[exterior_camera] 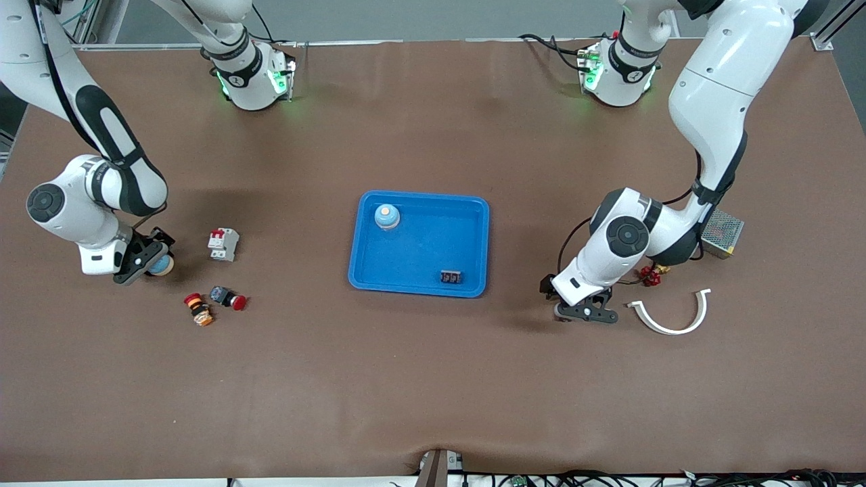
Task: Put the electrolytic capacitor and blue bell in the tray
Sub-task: 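Lower and grasp the second button while the left gripper grasps the second capacitor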
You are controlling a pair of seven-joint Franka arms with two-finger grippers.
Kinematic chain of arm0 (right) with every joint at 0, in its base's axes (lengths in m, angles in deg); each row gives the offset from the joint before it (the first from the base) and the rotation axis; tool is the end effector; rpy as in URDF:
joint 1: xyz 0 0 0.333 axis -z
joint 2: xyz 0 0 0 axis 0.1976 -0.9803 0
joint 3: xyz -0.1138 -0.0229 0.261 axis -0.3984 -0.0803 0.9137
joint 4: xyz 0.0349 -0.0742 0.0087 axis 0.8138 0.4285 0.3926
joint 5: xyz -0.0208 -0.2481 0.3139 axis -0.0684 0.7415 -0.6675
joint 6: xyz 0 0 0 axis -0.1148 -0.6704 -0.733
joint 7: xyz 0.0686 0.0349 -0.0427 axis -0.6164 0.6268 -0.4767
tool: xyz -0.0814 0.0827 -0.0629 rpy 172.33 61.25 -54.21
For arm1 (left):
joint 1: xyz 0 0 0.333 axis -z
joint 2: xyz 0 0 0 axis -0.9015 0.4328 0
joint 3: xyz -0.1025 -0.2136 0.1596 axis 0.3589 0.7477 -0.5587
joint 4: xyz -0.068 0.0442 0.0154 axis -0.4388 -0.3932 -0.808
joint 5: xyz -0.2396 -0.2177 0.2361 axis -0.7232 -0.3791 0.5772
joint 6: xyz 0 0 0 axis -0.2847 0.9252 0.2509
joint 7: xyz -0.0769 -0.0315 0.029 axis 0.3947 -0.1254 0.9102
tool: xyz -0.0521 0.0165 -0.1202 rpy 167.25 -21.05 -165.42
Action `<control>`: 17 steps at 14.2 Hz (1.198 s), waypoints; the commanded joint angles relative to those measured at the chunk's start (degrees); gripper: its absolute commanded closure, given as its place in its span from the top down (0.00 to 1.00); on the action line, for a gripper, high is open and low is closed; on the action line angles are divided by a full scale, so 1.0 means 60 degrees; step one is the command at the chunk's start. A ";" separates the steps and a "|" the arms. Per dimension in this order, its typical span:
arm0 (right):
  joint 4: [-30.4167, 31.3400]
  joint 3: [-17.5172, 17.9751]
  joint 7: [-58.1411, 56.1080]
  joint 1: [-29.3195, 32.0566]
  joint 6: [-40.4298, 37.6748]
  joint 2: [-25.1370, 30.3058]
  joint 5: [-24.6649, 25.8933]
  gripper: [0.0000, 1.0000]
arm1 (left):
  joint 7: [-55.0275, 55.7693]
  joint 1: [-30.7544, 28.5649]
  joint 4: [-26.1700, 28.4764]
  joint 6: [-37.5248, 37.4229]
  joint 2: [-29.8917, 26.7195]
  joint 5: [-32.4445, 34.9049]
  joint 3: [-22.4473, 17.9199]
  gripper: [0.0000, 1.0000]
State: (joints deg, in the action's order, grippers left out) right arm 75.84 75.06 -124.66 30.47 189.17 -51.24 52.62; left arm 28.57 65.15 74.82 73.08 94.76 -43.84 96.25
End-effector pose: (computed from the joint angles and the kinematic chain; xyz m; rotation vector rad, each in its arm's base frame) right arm 0.5174 -0.1760 0.1072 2.8174 1.2863 -0.0023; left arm 0.6056 -0.2185 0.1322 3.0891 -0.2863 0.1515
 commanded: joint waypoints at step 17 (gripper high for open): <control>-0.2174 0.0264 0.4855 -0.2091 -0.5080 0.0908 -0.0231 0.37 | 0.0875 0.0014 -0.0370 -0.0049 0.0283 0.0218 -0.0063 0.00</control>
State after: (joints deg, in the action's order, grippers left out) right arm 62.46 76.79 -100.68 20.34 162.09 -49.00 52.38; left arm 31.52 65.04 73.33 73.06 96.15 -43.83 95.70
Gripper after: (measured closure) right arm 0.300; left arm 0.670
